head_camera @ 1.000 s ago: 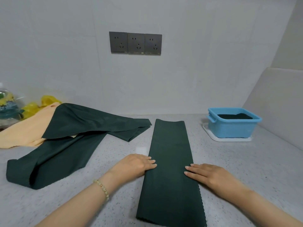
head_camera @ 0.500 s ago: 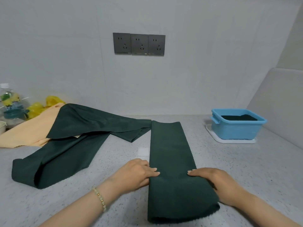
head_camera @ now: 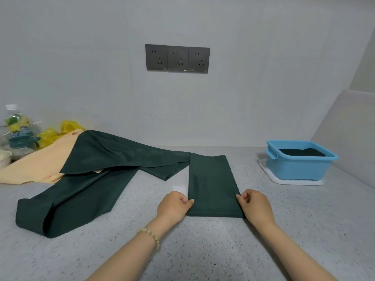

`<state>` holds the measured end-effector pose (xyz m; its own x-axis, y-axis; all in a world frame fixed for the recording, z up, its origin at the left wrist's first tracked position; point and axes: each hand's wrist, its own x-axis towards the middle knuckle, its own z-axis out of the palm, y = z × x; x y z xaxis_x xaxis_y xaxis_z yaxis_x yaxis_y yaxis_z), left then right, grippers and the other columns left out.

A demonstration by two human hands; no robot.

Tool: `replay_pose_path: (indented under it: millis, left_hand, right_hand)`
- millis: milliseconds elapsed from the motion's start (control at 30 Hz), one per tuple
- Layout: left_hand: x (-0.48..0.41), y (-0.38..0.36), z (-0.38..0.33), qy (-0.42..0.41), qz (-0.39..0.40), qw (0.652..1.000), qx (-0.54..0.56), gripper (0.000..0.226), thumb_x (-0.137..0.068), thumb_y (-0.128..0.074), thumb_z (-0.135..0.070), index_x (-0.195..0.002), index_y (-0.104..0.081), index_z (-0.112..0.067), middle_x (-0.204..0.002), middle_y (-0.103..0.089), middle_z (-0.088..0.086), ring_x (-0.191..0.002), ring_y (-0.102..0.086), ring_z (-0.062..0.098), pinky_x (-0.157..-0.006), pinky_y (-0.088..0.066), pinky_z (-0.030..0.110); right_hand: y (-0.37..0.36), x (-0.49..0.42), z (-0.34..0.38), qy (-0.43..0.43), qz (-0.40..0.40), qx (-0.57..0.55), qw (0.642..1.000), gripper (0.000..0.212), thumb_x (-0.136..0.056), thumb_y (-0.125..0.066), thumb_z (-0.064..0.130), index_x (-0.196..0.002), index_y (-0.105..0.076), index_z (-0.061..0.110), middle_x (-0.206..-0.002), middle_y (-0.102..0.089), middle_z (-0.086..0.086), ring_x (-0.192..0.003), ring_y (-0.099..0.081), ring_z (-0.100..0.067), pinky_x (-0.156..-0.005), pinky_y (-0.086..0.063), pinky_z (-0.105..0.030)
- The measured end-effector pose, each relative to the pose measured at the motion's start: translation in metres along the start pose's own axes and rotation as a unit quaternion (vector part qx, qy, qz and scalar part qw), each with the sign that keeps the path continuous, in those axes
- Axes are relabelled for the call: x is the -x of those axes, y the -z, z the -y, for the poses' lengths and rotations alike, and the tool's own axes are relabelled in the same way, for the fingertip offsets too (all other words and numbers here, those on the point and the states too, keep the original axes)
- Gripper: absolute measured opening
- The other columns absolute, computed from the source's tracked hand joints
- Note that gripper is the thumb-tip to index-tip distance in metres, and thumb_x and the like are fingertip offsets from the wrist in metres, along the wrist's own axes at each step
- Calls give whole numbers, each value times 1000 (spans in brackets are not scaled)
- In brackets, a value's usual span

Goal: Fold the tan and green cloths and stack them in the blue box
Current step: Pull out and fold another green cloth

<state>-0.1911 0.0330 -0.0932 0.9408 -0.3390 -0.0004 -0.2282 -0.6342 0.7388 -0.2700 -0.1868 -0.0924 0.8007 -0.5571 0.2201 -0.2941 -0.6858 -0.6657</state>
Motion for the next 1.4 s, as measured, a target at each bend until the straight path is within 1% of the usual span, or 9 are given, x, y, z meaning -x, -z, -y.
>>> replay_pose_path:
  millis: [500,600,667,700,767,867,967,1133,1400]
  left_hand:
    - [-3,0,-3,20,21,999,-43,30,-91,-58,-37,-72,-53,-14,-72,-56,6,-67,-50,16,-65,-41,25]
    - [0,4,-12,-12,-79,989,-127,29,-91,-55,-44,-87,-49,-16,-89,-62,0,-76,-53,13,-63,-41,26]
    - [-4,1,-22,-95,-165,968,-163,27,-96,-47,-40,-110,-49,-18,-110,-55,-3,-98,-51,14,-77,-40,26]
    - [-9,-3,-28,-141,-169,961,-167,31,-99,-42,-34,-123,-48,-17,-123,-52,-1,-112,-47,16,-90,-39,28]
    - [-19,-14,-43,-197,-102,954,-204,43,-103,-30,-25,-143,-36,-13,-147,-38,3,-136,-32,19,-112,-23,29]
    - [-31,-31,-49,-168,9,939,-300,50,-105,-18,-25,-152,-14,-11,-160,-12,2,-147,-7,18,-120,-3,32]
    - [-37,-43,-33,-119,57,938,-320,53,-104,-14,-36,-154,-5,-19,-161,-1,2,-148,1,18,-120,2,34]
    - [-42,-44,-13,-103,73,938,-322,61,-99,-13,-54,-152,3,-30,-160,12,5,-147,12,18,-120,5,35]
    - [-29,-26,-5,-125,110,929,-331,80,-91,-15,-71,-152,9,-26,-159,15,5,-146,14,17,-117,8,30]
  right_hand:
    - [2,8,1,39,-2,81,996,17,-92,-56,21,-82,-54,8,-70,-58,-3,-62,-51,-19,-59,-43,-34]
    - [3,11,8,90,-53,140,985,16,-96,-49,28,-101,-52,13,-95,-55,0,-68,-50,-17,-56,-38,-31]
    - [-1,7,16,145,-59,141,978,23,-98,-43,25,-115,-55,14,-111,-55,0,-84,-55,-18,-67,-42,-31]
    - [-5,3,21,169,-40,131,976,28,-98,-41,22,-121,-56,14,-118,-56,-1,-96,-56,-19,-78,-44,-31]
    - [-15,-8,32,194,32,139,971,37,-100,-36,19,-134,-50,14,-139,-49,-2,-124,-47,-18,-102,-33,-26]
    - [-32,-19,39,200,118,189,954,44,-102,-28,17,-146,-33,14,-155,-28,1,-143,-23,-13,-114,-13,-24]
    - [-43,-20,29,187,165,206,946,47,-104,-24,24,-150,-22,15,-158,-18,2,-145,-15,-10,-117,-10,-24]
    - [-40,-23,3,161,150,222,950,54,-103,-19,40,-152,-12,21,-159,-8,8,-146,-6,-7,-118,-3,-24]
    - [-22,-17,-5,161,214,238,934,62,-101,-16,49,-152,2,19,-160,6,5,-146,5,-8,-119,3,-27]
